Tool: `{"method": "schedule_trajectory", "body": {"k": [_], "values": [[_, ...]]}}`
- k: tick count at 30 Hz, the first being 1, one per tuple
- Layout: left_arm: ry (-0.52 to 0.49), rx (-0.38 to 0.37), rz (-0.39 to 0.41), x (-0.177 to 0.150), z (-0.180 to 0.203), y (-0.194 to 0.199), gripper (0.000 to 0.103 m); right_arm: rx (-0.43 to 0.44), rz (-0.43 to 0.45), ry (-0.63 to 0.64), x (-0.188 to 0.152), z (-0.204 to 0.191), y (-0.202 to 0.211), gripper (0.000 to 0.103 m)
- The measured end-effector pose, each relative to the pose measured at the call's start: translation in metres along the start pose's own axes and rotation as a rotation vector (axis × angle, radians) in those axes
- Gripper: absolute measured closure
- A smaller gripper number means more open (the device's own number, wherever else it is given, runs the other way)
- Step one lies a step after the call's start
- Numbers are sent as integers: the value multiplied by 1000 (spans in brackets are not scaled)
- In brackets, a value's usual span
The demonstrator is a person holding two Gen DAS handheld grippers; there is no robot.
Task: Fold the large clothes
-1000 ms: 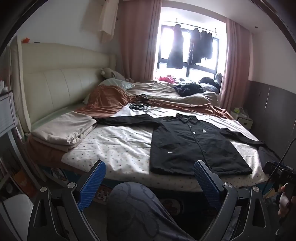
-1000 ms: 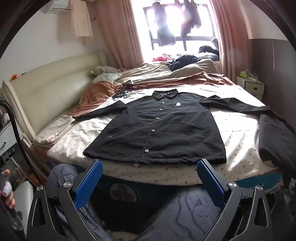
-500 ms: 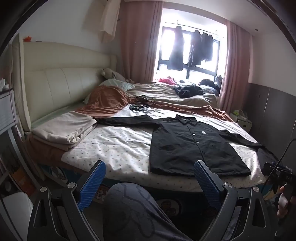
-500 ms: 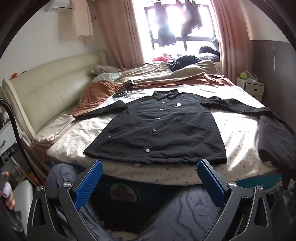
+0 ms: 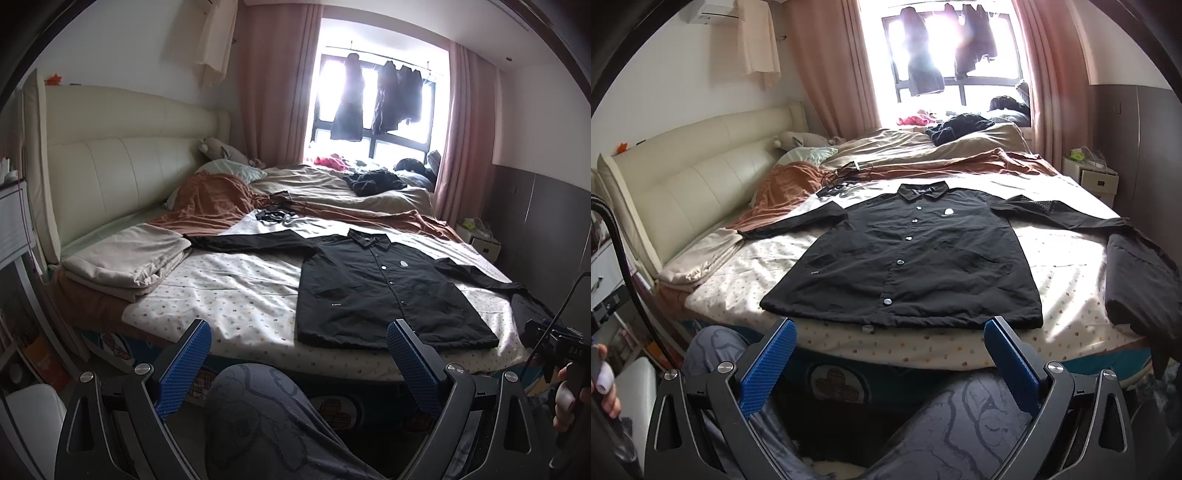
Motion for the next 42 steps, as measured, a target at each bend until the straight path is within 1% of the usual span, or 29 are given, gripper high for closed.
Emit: {"method": "schedule_trajectory", "body": {"k": [13,42], "values": [[-4,-7,5,0,1,7,6,6,4,3,0,-4,4,1],[-28,-29,18,-4,3,28,6,2,34,12,-1,-13,30,1]]}}
Point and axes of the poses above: each gripper's, at about its wrist camera, not at the fingertips, and y roughly against the way its jaws point, z to its right, x to its top, the point moved 6 cm from there along -y, roughly the way its jaws point, and after that the axes turned 4 degrees about x, right-handed, at the moved point
